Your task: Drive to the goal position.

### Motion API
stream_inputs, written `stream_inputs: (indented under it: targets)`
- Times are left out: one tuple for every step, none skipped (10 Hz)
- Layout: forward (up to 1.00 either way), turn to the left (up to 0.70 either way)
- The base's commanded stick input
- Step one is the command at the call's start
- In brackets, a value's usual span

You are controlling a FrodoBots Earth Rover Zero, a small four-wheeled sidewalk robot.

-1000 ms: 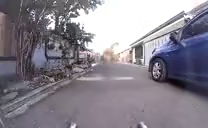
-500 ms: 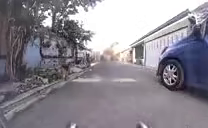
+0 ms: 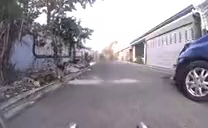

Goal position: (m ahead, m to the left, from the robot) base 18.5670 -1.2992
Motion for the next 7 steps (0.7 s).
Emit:
stream_inputs:
  targets:
    - [0.7, 0.0]
    - [0.7, 0.0]
    - [0.7, 0.0]
    - [0.7, 0.0]
    - [0.7, 0.0]
    - [0.7, 0.0]
    - [0.7, 0.0]
